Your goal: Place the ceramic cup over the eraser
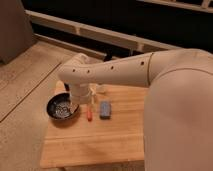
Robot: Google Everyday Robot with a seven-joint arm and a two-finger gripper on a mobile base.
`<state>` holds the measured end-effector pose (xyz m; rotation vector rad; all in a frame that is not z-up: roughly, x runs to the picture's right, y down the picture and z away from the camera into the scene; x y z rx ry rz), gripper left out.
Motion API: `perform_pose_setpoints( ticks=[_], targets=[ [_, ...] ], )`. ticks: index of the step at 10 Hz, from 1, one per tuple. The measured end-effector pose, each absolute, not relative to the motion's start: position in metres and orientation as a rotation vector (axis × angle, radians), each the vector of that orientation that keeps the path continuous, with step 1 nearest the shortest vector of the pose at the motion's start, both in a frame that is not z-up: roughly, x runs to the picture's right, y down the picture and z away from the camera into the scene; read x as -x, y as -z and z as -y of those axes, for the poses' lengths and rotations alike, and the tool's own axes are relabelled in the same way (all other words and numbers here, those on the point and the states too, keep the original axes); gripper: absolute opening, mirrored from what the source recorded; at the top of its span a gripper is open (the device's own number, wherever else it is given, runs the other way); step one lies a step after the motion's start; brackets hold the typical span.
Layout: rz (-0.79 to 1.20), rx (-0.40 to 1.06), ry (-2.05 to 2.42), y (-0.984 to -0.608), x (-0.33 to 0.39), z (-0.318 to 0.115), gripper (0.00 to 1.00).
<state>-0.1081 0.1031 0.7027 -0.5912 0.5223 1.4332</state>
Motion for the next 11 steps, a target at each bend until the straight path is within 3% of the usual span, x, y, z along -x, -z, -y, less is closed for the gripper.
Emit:
perform_pose_setpoints(
  ticks=[3,9,11],
  targets=[
    [-0.484,0.565,-1.412,-0.706,0.114,-0.088,0.65],
    [-0.354,0.454,-1.362,-0.738,0.099,-0.008,0.65],
    [-0.355,0.456,-1.364,-0.738,0.098,-0.008,0.65]
  ],
)
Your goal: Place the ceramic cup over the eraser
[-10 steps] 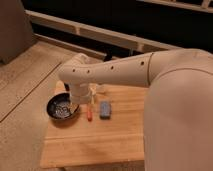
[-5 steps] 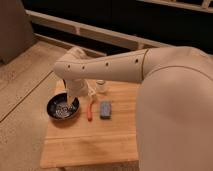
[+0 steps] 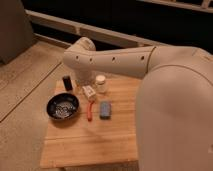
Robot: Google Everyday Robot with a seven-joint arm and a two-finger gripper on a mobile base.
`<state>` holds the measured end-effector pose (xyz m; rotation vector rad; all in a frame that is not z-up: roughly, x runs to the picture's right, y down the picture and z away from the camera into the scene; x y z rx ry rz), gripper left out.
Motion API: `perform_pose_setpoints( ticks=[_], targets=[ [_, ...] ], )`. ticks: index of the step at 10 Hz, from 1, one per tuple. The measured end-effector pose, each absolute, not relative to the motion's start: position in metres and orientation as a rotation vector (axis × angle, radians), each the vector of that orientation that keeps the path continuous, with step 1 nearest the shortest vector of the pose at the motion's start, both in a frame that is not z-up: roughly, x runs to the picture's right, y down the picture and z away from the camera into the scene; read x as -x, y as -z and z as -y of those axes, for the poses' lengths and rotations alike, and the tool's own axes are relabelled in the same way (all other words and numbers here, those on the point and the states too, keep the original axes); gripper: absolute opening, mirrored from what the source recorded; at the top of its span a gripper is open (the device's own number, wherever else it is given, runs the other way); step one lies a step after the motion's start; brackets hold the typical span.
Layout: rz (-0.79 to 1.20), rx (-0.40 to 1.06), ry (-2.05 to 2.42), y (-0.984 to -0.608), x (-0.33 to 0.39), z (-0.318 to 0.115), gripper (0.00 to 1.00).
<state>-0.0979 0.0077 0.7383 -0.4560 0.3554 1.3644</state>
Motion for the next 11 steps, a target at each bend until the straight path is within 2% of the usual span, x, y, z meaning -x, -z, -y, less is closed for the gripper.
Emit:
perform_pose_setpoints(
  ticks=[4,7,11],
  targets=[
    [-0.395,0.437,-1.378,-0.749,0.083,-0.003,0.65],
    [-0.424,0.390,-1.395,-0.769,0.044,0.022,0.65],
    [-0.341,0.330,-1.346,-0.802,0.013,0.065,0.65]
  ],
)
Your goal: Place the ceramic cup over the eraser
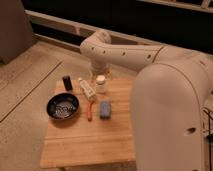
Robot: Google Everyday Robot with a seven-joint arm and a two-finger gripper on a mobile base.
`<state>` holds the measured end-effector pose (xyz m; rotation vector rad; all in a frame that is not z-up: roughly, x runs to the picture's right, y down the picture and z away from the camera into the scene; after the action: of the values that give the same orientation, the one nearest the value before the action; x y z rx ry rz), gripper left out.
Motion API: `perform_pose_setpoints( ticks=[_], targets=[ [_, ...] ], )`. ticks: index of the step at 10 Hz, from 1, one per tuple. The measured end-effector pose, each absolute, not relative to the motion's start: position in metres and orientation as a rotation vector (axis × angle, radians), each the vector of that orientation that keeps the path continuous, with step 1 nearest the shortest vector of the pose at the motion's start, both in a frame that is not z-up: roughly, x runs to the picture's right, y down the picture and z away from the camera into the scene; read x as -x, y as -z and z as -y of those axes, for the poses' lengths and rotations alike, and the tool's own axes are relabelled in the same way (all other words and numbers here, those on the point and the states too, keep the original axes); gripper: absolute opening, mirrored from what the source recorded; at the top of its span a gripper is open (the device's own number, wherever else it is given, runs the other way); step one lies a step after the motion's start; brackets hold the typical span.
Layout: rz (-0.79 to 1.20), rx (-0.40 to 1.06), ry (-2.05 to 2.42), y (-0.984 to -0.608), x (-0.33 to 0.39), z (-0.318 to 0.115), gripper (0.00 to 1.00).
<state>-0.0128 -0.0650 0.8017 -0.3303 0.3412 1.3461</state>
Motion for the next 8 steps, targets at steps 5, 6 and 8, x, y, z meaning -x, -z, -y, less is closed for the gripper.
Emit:
perform_pose_setpoints(
  ticks=[5,6,8],
  targets=[
    [-0.239,0.341,-1.305,-0.835,0.000,0.084,0.65],
    [-0.226,0.347,-1.295,-0.838,-0.001,0.086,0.65],
    [-0.226,0.356,-1.283,-0.843,-0.005,0.089,0.65]
  ],
)
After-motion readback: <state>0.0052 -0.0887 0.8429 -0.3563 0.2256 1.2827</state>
